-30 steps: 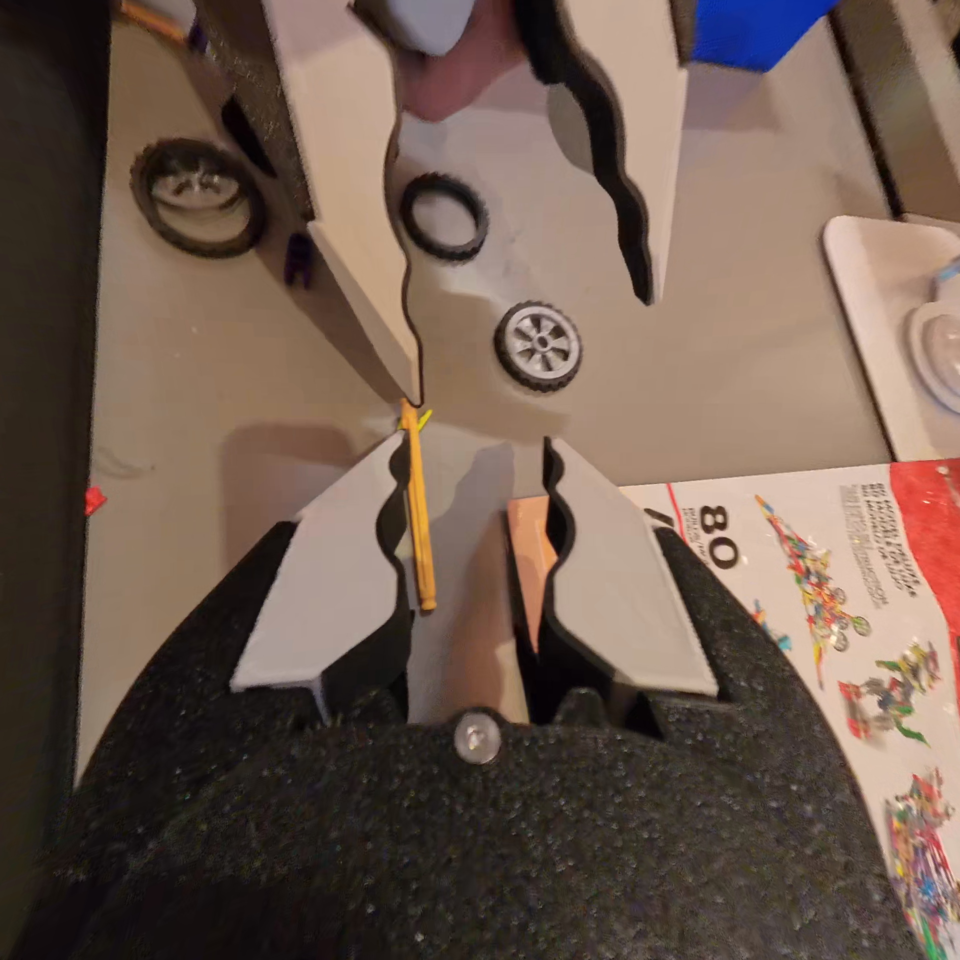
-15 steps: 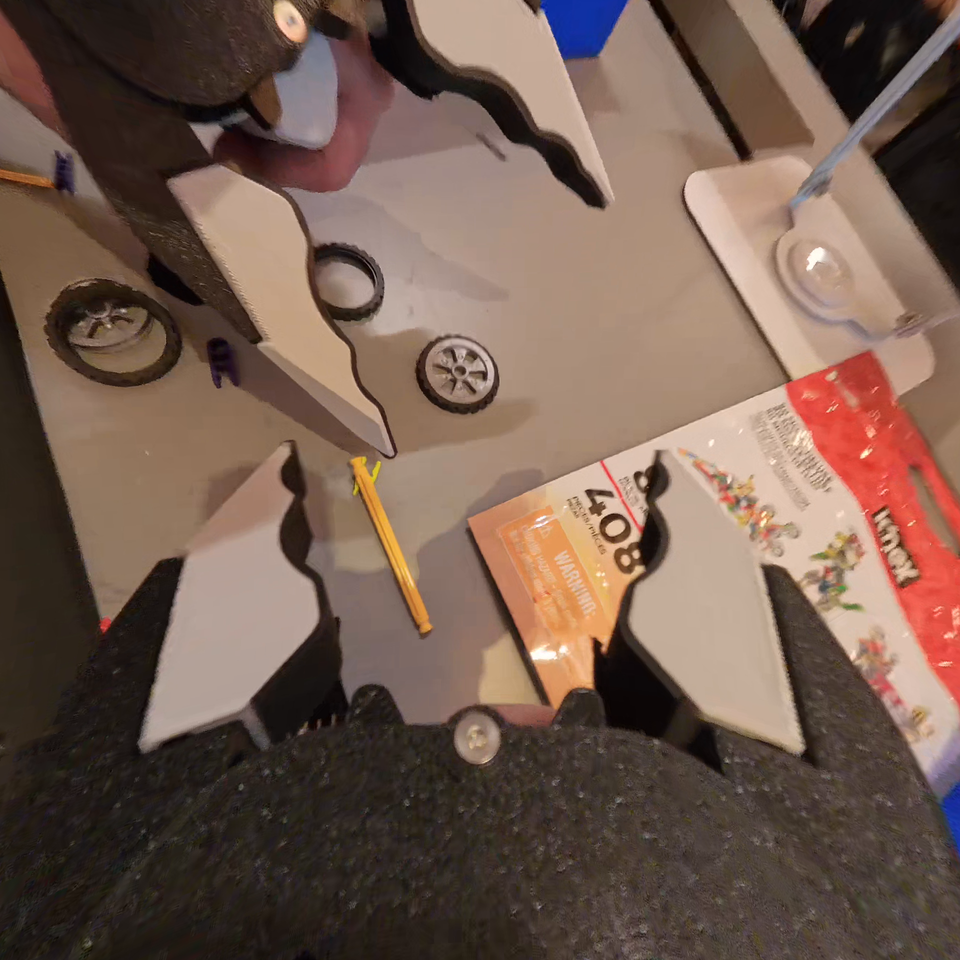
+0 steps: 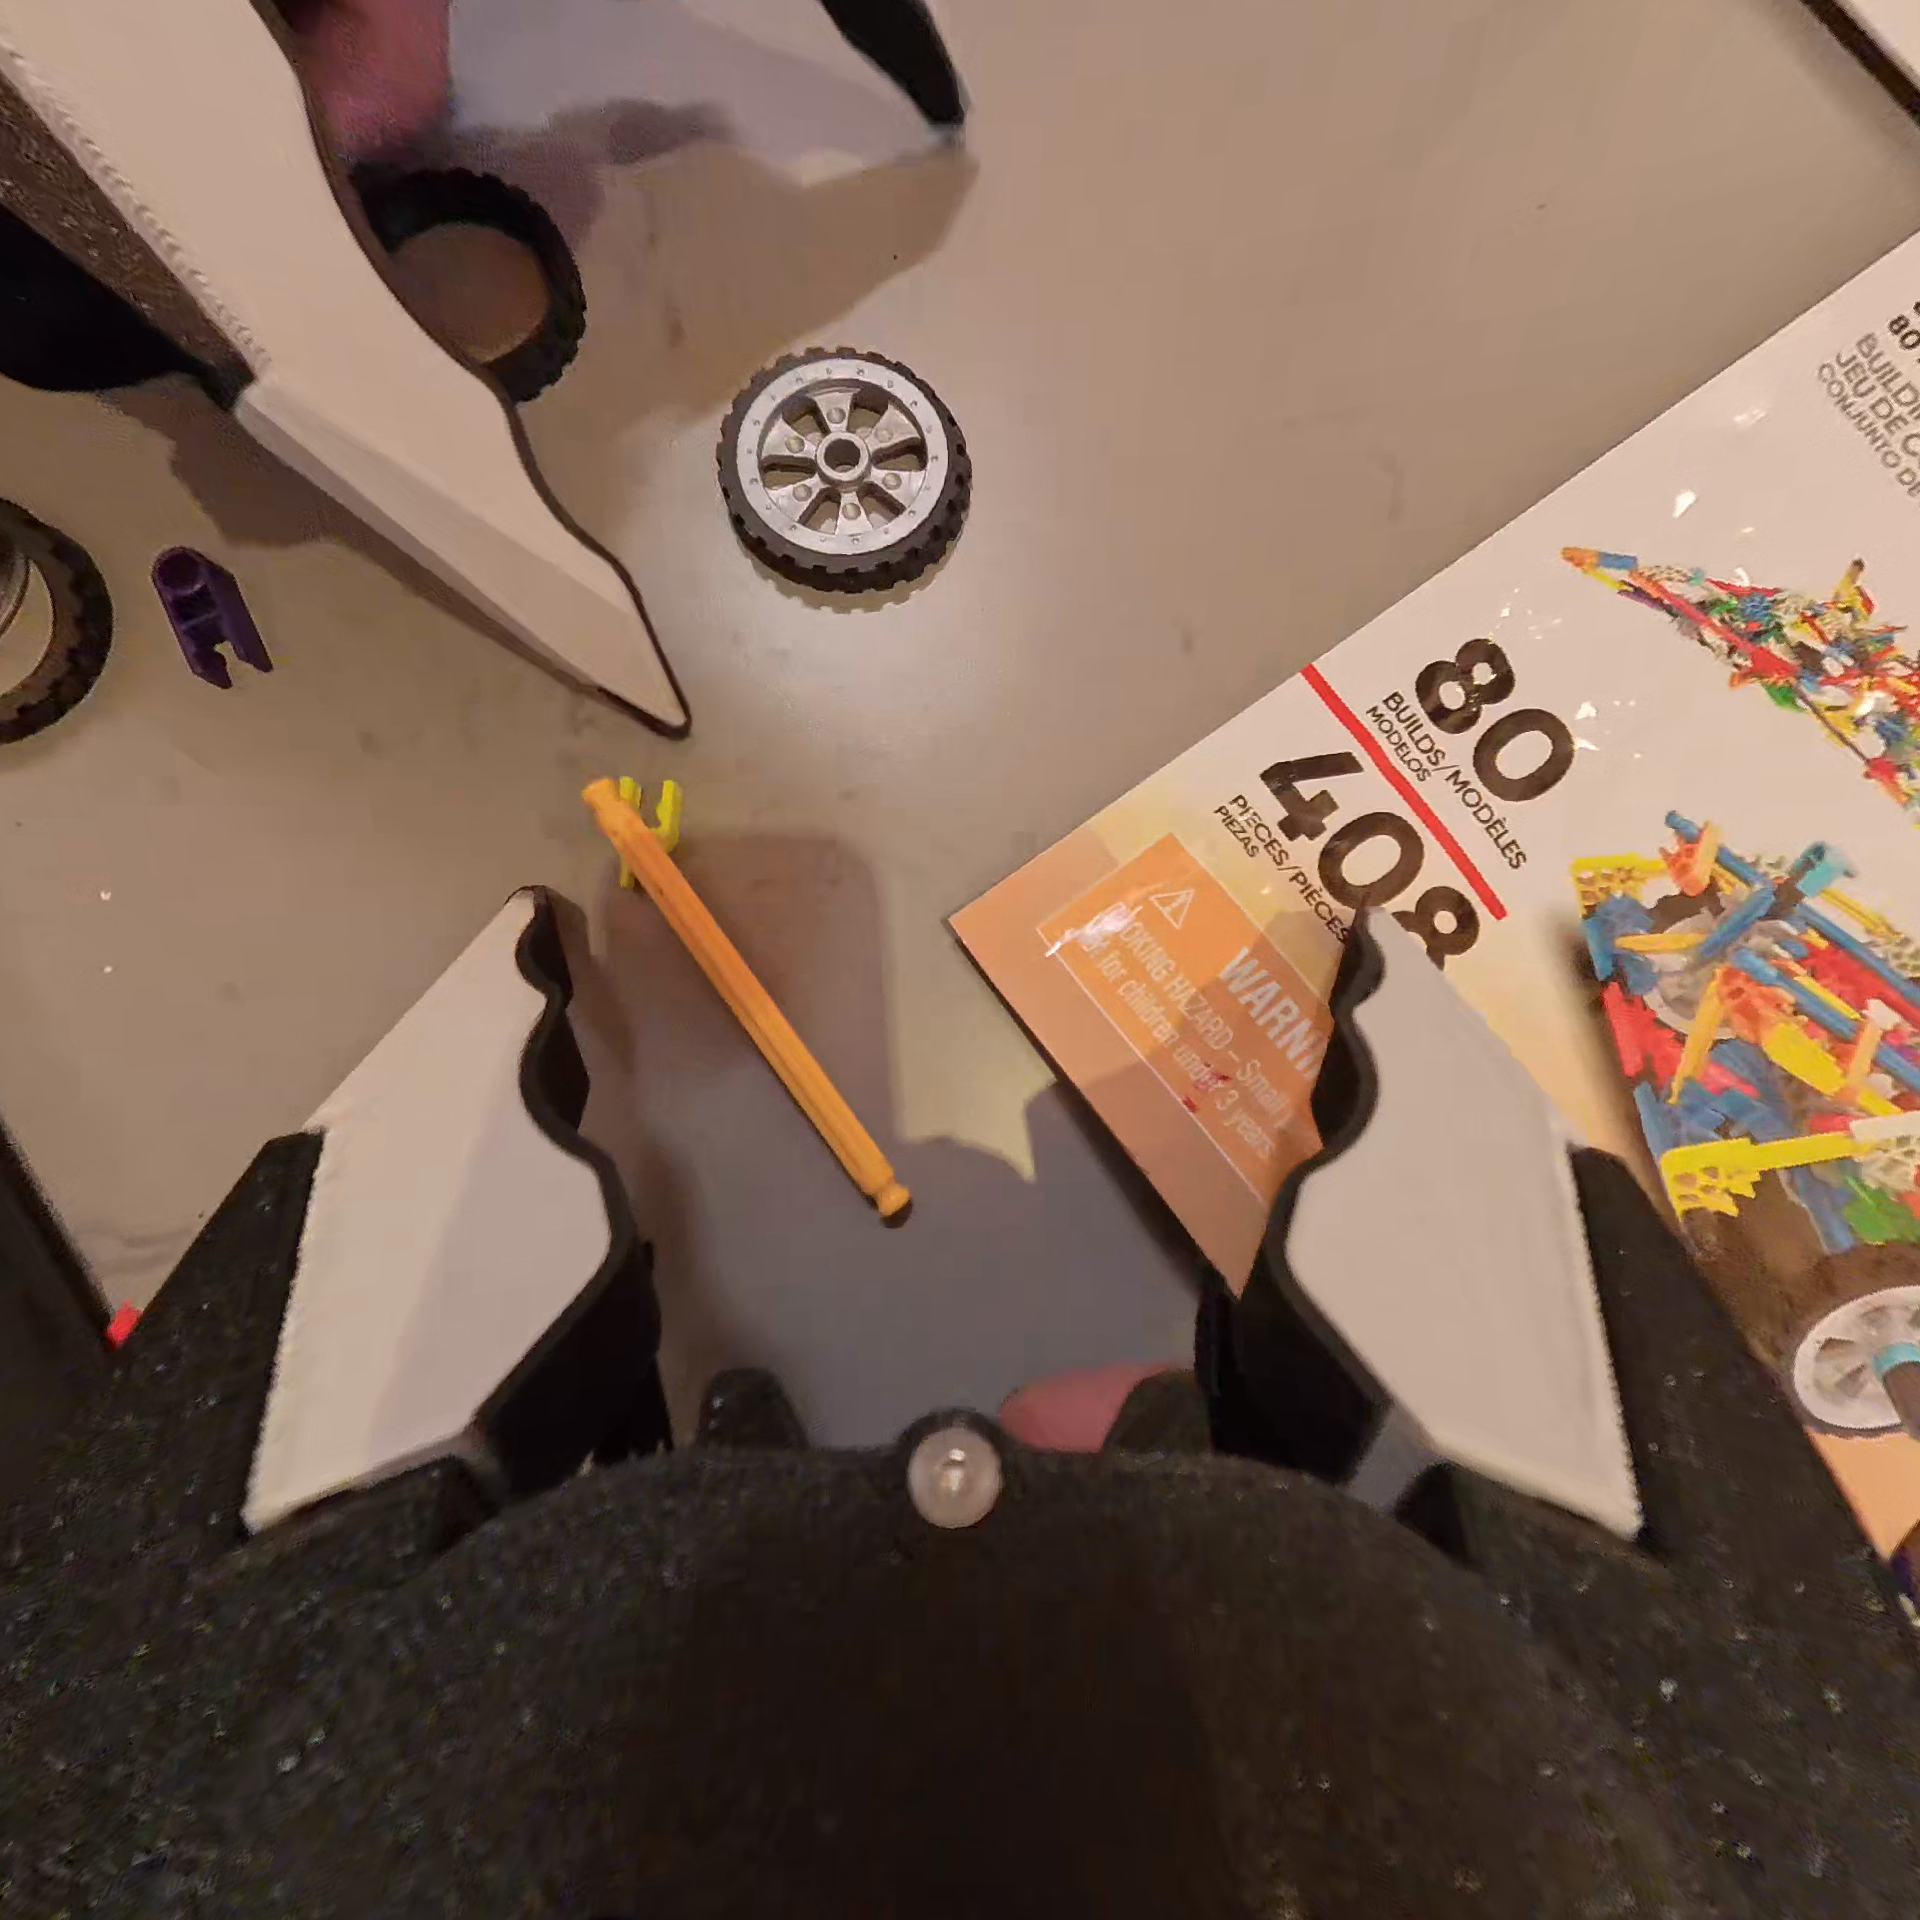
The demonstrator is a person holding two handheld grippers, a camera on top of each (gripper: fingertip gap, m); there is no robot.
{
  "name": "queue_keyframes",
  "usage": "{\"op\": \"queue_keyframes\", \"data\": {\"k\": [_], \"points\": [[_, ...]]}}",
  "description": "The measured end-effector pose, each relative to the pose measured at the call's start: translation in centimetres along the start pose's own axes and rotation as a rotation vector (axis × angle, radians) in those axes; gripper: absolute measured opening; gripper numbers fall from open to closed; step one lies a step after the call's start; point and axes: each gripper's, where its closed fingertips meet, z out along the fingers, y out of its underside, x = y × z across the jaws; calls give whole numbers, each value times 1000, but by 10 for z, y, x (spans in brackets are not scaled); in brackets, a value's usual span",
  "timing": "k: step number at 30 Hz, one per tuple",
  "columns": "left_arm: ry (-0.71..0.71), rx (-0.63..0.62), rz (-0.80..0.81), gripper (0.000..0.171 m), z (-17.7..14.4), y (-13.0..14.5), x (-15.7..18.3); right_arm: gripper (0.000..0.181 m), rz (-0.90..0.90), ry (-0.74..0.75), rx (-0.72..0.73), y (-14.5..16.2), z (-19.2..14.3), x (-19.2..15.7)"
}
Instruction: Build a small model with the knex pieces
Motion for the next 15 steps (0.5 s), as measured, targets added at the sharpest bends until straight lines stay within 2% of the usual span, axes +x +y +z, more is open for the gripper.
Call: {"op": "queue_keyframes", "data": {"k": [2,7,10,13,15], "points": [[-15,8,-41,126,-1,1,-4,143,8,22,12,1,-3,-1],[-83,2,-114,123,-7,7,-6,133,55,67,35,3,-9,3],[-129,21,-157,117,-9,8,-14,133,56,83,34,3,-11,2],[-142,15,-176,119,-9,9,-15,135,65,81,26,4,-10,3],[-160,19,-184,128,-9,10,-19,140,80,85,20,5,-10,6]]}}
